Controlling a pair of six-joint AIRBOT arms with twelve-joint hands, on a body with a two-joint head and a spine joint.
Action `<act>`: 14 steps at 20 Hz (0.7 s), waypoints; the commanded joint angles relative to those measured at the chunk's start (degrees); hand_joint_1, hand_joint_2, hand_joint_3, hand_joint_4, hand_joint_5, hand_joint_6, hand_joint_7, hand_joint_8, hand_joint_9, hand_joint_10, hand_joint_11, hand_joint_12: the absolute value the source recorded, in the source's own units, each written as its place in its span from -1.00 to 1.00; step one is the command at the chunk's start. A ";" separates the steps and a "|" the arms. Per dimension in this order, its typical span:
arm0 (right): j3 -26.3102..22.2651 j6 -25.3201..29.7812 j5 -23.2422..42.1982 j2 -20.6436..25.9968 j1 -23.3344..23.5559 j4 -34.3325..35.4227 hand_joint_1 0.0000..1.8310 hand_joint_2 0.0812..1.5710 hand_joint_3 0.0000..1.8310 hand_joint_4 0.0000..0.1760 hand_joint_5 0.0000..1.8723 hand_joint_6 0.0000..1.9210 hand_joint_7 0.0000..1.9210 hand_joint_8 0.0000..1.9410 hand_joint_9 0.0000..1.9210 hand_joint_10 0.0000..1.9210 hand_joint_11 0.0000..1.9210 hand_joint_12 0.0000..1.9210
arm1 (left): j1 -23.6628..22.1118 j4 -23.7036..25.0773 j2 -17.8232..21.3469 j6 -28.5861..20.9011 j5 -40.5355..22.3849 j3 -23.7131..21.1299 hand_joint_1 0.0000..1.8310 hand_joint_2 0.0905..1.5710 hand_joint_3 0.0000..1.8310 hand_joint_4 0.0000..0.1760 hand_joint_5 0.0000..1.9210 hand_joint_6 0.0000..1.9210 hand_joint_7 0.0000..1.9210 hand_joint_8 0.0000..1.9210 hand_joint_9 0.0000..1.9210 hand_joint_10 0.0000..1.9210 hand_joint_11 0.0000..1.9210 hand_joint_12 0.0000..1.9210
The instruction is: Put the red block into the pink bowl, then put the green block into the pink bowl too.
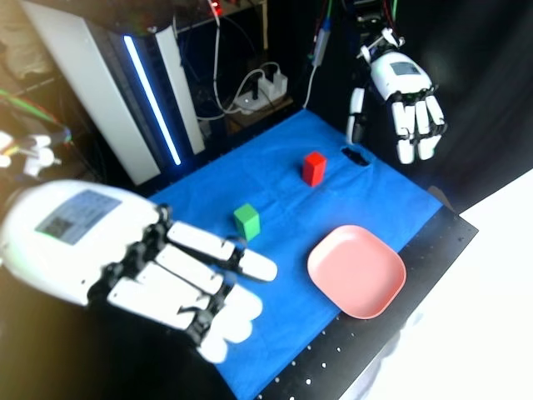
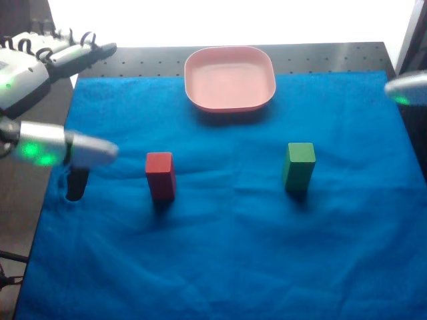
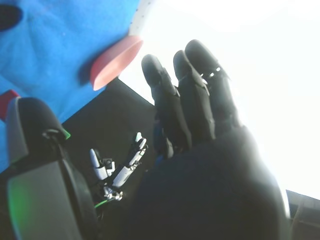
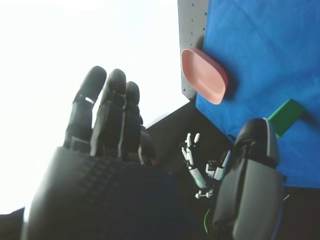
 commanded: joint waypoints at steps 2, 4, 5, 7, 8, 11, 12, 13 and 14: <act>0.21 -0.09 6.24 0.11 0.90 0.72 -0.87 -0.08 -0.91 -1.00 -1.00 -1.00 -1.00 -1.00 -1.00 -1.00 -1.00 -0.89 | -0.63 -0.67 -0.06 0.03 -7.16 0.13 -0.82 -0.02 -0.97 1.00 -1.00 -1.00 -1.00 -1.00 -1.00 -1.00 -1.00 -1.00; 0.19 -0.09 6.24 0.09 0.90 0.72 -0.84 -0.08 -0.96 -1.00 -1.00 -1.00 -1.00 -1.00 -1.00 -1.00 -1.00 -0.93 | -0.63 -0.67 -0.08 0.02 -7.06 0.10 -0.81 -0.03 -0.98 1.00 -1.00 -1.00 -1.00 -1.00 -1.00 -1.00 -1.00 -1.00; 0.17 -0.09 6.24 0.06 0.90 0.71 -0.86 -0.04 -0.95 -1.00 -1.00 -1.00 -1.00 -1.00 -1.00 -1.00 -0.98 -0.94 | -0.63 -0.63 -0.08 0.01 -7.09 0.04 -0.81 -0.02 -0.98 0.92 -1.00 -1.00 -1.00 -1.00 -1.00 -1.00 -1.00 -1.00; 0.11 -0.09 6.24 0.04 0.90 0.63 -0.89 0.00 -0.98 -1.00 -1.00 -1.00 -1.00 -0.99 -1.00 -1.00 -0.99 -0.81 | -0.64 -0.13 -0.07 -0.01 -7.31 -0.29 -0.79 -0.04 -0.99 0.99 -1.00 -1.00 -1.00 -1.00 -1.00 -1.00 -1.00 -1.00; 0.12 -0.09 6.24 -0.02 0.90 0.63 -0.90 0.01 -0.99 -1.00 -1.00 -1.00 -0.99 -0.99 -1.00 -1.00 -1.00 -0.74 | -0.65 0.30 -0.08 -0.03 -7.48 -0.56 -0.80 -0.05 -0.99 0.97 -1.00 -1.00 -1.00 -1.00 -1.00 -1.00 -1.00 -1.00; 0.26 -0.09 6.24 -0.69 0.90 0.63 -0.85 -0.03 -1.00 -0.99 -1.00 -1.00 -0.97 -0.99 -1.00 -1.00 -1.00 -0.75 | -0.65 0.77 -0.86 -0.48 -7.77 -0.66 -0.74 0.01 -0.98 0.58 -1.00 -1.00 -1.00 -1.00 -1.00 -1.00 -1.00 -1.00; 0.39 -0.09 6.24 -1.00 0.90 0.64 -0.88 -0.03 -1.00 -0.98 -1.00 -1.00 -0.97 -1.00 -0.99 -1.00 -1.00 -0.67 | -0.65 1.76 -1.42 -2.28 -8.07 -0.34 -0.74 0.00 -0.98 0.44 -1.00 -1.00 -1.00 -1.00 -1.00 -1.00 -1.00 -1.00; 0.47 -0.09 6.24 -1.23 0.90 0.64 -0.87 -0.04 -1.00 -0.99 -1.00 -1.00 -0.97 -1.00 -0.99 -1.00 -1.00 -0.65 | -0.65 2.58 -1.91 -4.17 -8.49 0.11 -0.71 0.00 -0.99 0.36 -1.00 -1.00 -1.00 -1.00 -1.00 -1.00 -1.00 -1.00; 0.57 -0.09 6.24 -1.59 0.90 0.64 -0.85 -0.05 -1.00 -1.00 -1.00 -1.00 -0.96 -0.99 -0.97 -0.99 -1.00 -0.58 | -0.65 4.12 -2.91 -7.73 -8.92 1.12 -0.70 -0.01 -0.99 0.15 -1.00 -1.00 -1.00 -1.00 -1.00 -1.00 -1.00 -1.00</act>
